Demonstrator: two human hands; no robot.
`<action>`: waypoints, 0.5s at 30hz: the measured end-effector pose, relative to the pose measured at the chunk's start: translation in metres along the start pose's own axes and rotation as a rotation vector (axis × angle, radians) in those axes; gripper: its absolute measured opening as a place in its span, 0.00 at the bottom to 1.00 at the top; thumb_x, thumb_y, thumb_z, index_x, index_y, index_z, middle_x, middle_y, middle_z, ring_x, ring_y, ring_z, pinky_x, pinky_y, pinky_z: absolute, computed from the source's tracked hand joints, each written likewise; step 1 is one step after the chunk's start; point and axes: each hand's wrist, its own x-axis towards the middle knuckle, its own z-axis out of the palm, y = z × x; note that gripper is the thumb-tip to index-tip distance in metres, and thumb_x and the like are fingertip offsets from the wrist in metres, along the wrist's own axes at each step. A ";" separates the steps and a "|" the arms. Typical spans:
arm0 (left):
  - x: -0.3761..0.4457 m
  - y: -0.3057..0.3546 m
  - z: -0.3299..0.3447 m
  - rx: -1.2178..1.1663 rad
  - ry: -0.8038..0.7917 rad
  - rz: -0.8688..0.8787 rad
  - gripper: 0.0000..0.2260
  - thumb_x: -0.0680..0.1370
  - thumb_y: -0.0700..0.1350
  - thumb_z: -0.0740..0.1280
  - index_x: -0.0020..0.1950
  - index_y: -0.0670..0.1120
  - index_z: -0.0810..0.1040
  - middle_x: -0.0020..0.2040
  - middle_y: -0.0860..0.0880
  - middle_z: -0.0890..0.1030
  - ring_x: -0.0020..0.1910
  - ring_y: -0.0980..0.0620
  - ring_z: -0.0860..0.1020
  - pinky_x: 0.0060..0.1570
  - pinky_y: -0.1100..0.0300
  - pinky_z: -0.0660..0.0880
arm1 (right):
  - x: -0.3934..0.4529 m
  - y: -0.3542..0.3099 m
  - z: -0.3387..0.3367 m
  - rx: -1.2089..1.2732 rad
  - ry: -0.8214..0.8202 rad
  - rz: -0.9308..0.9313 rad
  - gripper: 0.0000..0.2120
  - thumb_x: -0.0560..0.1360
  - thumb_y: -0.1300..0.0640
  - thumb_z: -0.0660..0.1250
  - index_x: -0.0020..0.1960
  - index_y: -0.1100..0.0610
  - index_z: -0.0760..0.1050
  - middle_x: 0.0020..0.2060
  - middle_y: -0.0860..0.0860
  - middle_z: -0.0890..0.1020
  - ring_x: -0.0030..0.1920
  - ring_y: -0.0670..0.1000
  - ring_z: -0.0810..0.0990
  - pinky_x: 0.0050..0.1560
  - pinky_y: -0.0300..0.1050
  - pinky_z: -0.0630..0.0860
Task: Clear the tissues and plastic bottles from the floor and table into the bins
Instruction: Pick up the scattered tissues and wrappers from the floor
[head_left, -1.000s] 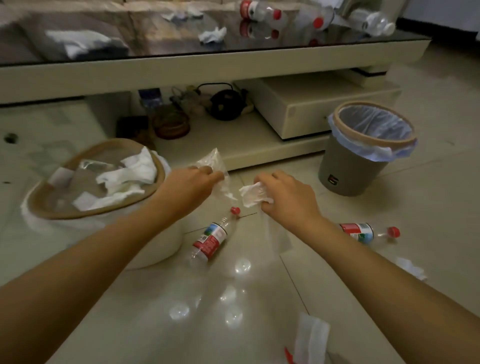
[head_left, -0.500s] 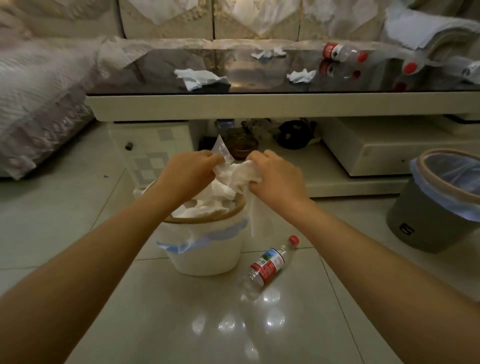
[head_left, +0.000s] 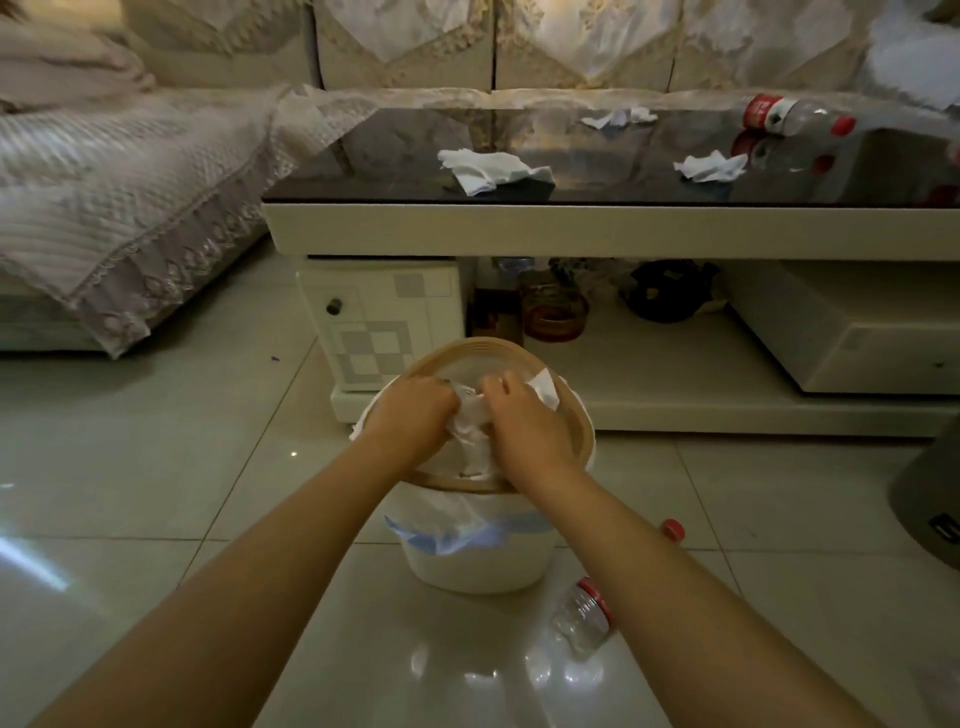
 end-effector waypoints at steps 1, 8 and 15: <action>0.003 0.002 0.001 -0.025 -0.028 0.008 0.10 0.77 0.45 0.64 0.56 0.47 0.78 0.55 0.47 0.80 0.53 0.47 0.77 0.53 0.55 0.74 | 0.002 0.001 0.003 -0.011 -0.134 0.004 0.27 0.76 0.53 0.65 0.71 0.53 0.59 0.69 0.54 0.64 0.68 0.55 0.65 0.66 0.54 0.67; 0.016 0.024 0.006 -0.025 -0.404 0.056 0.17 0.80 0.45 0.61 0.68 0.44 0.70 0.67 0.44 0.72 0.64 0.43 0.72 0.64 0.49 0.69 | 0.022 0.017 0.013 -0.137 -0.727 0.090 0.36 0.78 0.39 0.53 0.76 0.46 0.33 0.77 0.53 0.41 0.77 0.55 0.40 0.72 0.67 0.41; 0.008 0.019 0.005 0.103 -0.198 0.089 0.21 0.79 0.51 0.60 0.72 0.51 0.65 0.70 0.49 0.70 0.69 0.47 0.66 0.70 0.47 0.60 | 0.018 0.021 0.006 -0.089 -0.401 0.013 0.30 0.78 0.40 0.53 0.77 0.44 0.46 0.78 0.53 0.47 0.77 0.55 0.44 0.74 0.60 0.44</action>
